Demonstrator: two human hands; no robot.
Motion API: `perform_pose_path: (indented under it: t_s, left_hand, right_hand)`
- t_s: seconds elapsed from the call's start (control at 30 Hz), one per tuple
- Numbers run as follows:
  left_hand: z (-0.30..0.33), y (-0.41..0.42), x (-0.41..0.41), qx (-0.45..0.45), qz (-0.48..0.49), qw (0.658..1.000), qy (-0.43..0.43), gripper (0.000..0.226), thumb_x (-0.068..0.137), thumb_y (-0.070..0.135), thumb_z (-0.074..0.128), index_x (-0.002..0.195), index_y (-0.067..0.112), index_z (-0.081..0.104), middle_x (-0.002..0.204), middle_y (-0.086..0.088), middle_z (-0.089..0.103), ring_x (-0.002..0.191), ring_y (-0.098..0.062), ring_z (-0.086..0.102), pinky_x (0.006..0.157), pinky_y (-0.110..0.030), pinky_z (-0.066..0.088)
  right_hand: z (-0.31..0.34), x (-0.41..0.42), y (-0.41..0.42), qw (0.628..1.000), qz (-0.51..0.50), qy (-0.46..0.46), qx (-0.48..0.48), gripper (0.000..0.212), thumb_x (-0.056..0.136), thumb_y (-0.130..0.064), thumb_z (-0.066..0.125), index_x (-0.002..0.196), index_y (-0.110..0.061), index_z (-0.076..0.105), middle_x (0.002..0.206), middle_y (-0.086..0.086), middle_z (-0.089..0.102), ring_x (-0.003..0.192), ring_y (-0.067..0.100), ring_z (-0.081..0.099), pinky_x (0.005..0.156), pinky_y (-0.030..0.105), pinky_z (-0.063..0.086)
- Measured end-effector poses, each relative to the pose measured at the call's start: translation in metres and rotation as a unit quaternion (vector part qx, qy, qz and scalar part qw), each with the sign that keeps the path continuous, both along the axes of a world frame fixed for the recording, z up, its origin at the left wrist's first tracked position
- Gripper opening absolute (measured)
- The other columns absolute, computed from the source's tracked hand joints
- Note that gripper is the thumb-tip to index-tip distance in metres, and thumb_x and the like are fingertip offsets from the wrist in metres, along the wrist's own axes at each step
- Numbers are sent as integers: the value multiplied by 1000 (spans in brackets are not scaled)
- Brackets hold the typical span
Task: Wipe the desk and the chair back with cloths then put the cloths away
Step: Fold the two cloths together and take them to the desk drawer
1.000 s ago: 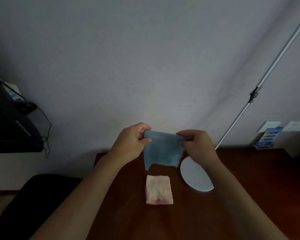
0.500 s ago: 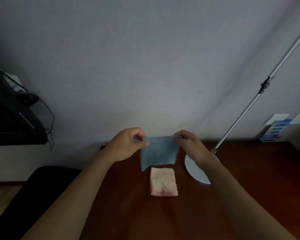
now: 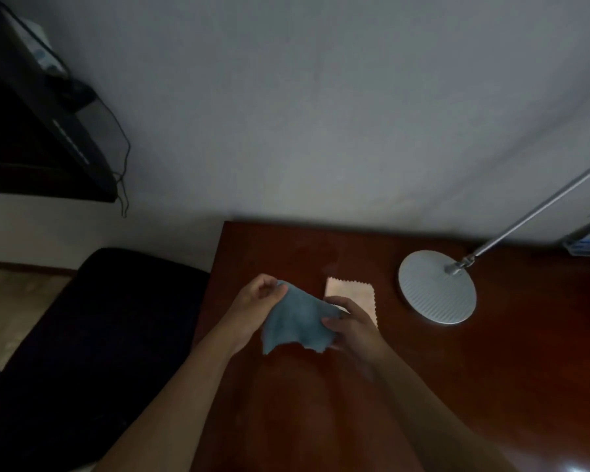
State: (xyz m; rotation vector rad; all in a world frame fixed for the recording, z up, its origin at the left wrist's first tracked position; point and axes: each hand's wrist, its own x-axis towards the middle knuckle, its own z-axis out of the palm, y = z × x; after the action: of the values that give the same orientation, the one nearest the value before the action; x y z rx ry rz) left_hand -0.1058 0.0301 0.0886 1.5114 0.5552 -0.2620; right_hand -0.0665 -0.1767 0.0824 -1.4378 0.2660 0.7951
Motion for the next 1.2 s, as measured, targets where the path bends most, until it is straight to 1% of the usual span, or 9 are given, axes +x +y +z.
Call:
perform_pose_path:
  t_s: [0.13,0.23,0.4,0.47,0.6,0.77,0.9,1.03,1.2]
  left_hand:
    - [-46,12,-32,42,3,997,72,14,96,40,60,92,27,60,103,-3,67,91,-14,64,75,-31,52]
    - [-69,14,-42,174,22,981,82,17,98,37,58,101,21,56,101,1,63,93,-15,63,74,-27,50]
    - [-97,0,-58,453,-94,886,-23,45,99,39,54,139,20,45,137,1,47,127,-14,46,104,-29,42]
    - [-109,-11,-60,476,-200,856,-43,52,102,43,45,148,22,36,151,-2,37,139,-17,35,113,-32,32]
    - [-129,-7,-28,499,-199,843,-3,61,101,44,45,155,26,21,159,-2,23,146,-18,23,117,-36,22]
    - [-127,7,21,508,-281,814,-19,14,98,33,53,112,29,56,107,10,56,108,-12,54,99,-33,29]
    - [-115,19,79,513,-234,818,-117,12,91,21,61,102,23,61,97,2,59,96,-21,57,89,-39,34]
    - [-108,27,132,592,-182,780,-95,50,93,31,62,139,18,46,138,-14,47,130,-33,43,102,-45,36]
    - [-143,-6,118,541,-328,775,-1,66,103,55,31,157,34,1,166,-14,-1,153,-33,-3,121,-56,11]
  right_hand:
    - [-40,-17,20,994,35,-19,-101,36,87,7,60,117,-14,56,104,12,66,77,17,66,56,24,52]
    - [-69,-25,34,983,51,-54,-165,48,85,2,64,128,-17,52,116,8,63,102,22,63,85,38,55]
    - [-77,-28,42,887,121,-246,-371,44,86,-12,57,127,-26,54,118,-4,61,112,16,55,95,36,48]
    - [-82,-22,37,836,151,-284,-444,47,85,-17,56,132,-22,51,125,2,53,119,22,46,99,38,43]
    - [-102,-4,28,788,183,-284,-514,53,83,-22,57,134,-18,43,136,10,42,126,29,38,106,43,37]
    - [-117,17,19,749,198,-288,-563,55,78,-26,58,130,-18,43,133,12,44,121,33,42,100,48,40]
    - [-119,24,21,716,193,-313,-593,61,78,-38,63,131,-19,40,126,13,45,110,32,47,88,47,44]
    - [-123,41,24,680,185,-294,-645,77,80,-54,60,142,-20,32,140,17,35,126,35,36,98,49,38]
    - [-124,52,23,680,183,-276,-654,61,80,-57,55,124,-17,40,119,9,44,108,28,44,85,42,42]
